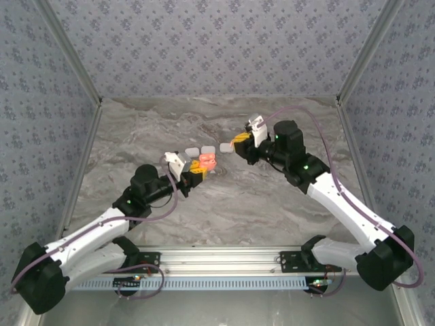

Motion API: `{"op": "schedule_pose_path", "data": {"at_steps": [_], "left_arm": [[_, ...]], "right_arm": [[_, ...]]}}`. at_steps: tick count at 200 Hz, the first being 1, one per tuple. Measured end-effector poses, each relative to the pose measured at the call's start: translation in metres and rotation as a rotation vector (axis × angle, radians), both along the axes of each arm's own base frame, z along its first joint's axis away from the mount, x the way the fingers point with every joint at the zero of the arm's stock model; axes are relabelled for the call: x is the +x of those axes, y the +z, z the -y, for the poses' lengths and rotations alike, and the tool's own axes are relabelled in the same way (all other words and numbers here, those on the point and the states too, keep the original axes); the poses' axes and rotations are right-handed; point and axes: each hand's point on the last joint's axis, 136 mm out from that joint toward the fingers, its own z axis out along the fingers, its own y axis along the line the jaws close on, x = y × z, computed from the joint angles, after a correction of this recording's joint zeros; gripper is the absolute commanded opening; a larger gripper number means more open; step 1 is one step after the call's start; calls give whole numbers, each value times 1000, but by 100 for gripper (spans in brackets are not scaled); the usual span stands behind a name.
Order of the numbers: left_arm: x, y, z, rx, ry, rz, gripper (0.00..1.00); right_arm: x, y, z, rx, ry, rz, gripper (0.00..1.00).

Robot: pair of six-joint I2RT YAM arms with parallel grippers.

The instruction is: Insert wireless bluetooth earbuds into charging case

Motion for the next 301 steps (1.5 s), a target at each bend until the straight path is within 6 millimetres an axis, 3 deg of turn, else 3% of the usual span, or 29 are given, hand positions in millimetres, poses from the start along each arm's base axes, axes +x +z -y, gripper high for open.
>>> {"op": "schedule_pose_path", "data": {"at_steps": [69,134,216,261,301], "left_arm": [[-3,-5,12,-14,-56,-27,0],[-3,2,14,-26,-60,-16,0],[-3,6,15,-31,-65,-11,0],[-3,6,15,-31,-65,-10,0],[-3,7,15,-35,-67,-6,0]], "right_arm": [[-36,-1,-39,-21,125,24,20],[-42,-22,-61,-53,177,-14,20],[-42,-22,-70,-49,191,-8,21],[-46,-23,-72,-50,218,-25,29],[-46,-13,-70,-25,245,-46,48]]}}
